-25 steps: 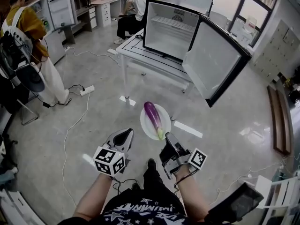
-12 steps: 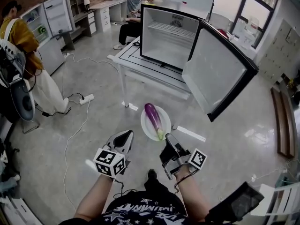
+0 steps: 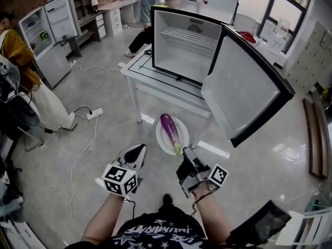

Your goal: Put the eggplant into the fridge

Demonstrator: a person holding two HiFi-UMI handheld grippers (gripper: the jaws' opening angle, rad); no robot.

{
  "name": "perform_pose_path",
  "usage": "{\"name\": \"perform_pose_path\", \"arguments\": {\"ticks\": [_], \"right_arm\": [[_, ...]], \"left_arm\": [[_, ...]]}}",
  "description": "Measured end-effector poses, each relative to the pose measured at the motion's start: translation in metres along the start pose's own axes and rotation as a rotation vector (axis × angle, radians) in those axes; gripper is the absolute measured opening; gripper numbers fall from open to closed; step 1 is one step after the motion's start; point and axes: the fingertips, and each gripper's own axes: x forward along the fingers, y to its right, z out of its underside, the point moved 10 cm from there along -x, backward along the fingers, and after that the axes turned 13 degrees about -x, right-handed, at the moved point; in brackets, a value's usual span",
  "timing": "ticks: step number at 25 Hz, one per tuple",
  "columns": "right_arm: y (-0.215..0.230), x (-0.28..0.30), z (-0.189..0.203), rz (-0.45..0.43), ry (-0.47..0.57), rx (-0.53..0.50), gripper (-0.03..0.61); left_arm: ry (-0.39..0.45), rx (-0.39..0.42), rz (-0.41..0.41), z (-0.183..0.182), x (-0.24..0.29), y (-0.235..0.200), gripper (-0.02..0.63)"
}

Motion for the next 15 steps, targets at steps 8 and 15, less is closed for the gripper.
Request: {"name": "perform_pose_path", "arguments": {"ticks": [8, 15], "right_arm": [[0.018, 0.018, -0.027, 0.006, -0.015, 0.016, 0.025], [0.024, 0.037, -0.052, -0.014, -0.041, 0.013, 0.025]], "left_arm": [[-0.004, 0.006, -0.008, -0.008, 0.035, -0.003, 0.009], [0.012, 0.006, -0.032, -0.015, 0.056, -0.003, 0.009]]}}
